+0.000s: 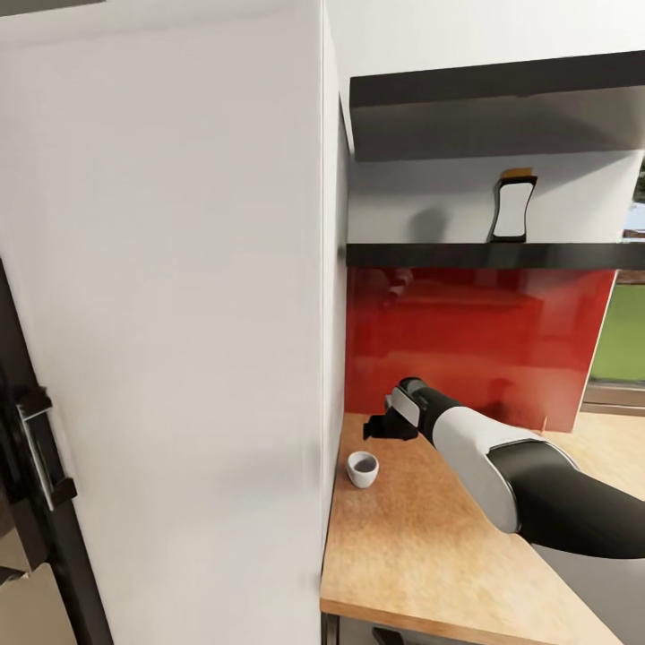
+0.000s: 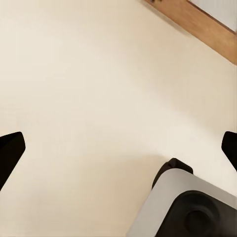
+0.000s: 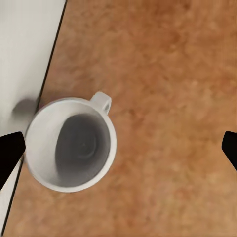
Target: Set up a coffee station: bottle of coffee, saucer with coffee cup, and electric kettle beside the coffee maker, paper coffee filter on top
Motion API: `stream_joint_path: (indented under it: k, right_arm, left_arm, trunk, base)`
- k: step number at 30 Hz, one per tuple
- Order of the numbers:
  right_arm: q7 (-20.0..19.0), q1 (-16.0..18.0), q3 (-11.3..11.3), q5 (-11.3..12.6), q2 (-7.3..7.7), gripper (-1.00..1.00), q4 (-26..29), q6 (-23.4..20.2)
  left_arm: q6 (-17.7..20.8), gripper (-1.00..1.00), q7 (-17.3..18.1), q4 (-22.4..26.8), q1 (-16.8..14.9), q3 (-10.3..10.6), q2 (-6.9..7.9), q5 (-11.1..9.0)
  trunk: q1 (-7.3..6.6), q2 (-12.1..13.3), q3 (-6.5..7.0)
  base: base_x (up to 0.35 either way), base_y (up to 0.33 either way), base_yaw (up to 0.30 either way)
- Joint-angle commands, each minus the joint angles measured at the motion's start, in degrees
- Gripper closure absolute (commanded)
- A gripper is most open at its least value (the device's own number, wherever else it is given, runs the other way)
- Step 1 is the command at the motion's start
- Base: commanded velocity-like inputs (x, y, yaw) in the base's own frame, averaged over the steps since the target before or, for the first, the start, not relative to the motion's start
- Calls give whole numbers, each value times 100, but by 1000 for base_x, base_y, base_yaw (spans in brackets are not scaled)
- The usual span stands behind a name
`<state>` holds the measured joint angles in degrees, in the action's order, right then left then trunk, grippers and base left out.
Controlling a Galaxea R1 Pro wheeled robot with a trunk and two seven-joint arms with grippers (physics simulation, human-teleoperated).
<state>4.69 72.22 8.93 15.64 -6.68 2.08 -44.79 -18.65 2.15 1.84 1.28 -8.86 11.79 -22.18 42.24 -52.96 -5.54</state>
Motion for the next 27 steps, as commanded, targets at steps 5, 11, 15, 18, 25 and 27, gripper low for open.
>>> stream_joint_path:
  k: [5,11,15,18,25,27]
  right_arm:
    - [42,3,31,62,-6,-100,3,-146]
    - [42,3,30,56,-2,-100,-120,-146]
    - [41,3,34,61,-28,-100,-170,-131]
    - [46,3,35,62,-44,-100,-184,-122]
    - [49,3,38,54,-46,-100,-190,-113]
    - [54,3,38,54,-48,-100,-190,-111]
  left_arm:
    - [-7,-100,23,7,1,-45,4,-4]
    - [-7,-100,23,8,1,-45,7,-5]
    - [-7,-100,23,5,2,-45,7,-5]
    - [-3,-100,23,2,3,-45,7,-5]
    - [6,-100,23,1,3,-51,7,-5]
    - [8,-100,23,1,3,-52,7,-5]
  trunk:
    - [2,-5,-8]
    - [2,-5,-8]
    - [90,-166,-79]
    - [156,-286,-133]
    - [310,-567,-259]
    - [354,-647,-295]
  base:
    - [45,0,0]
    - [7,0,0]
    - [1,0,0]
    - [0,0,0]
    - [0,0,0]
    - [0,0,0]
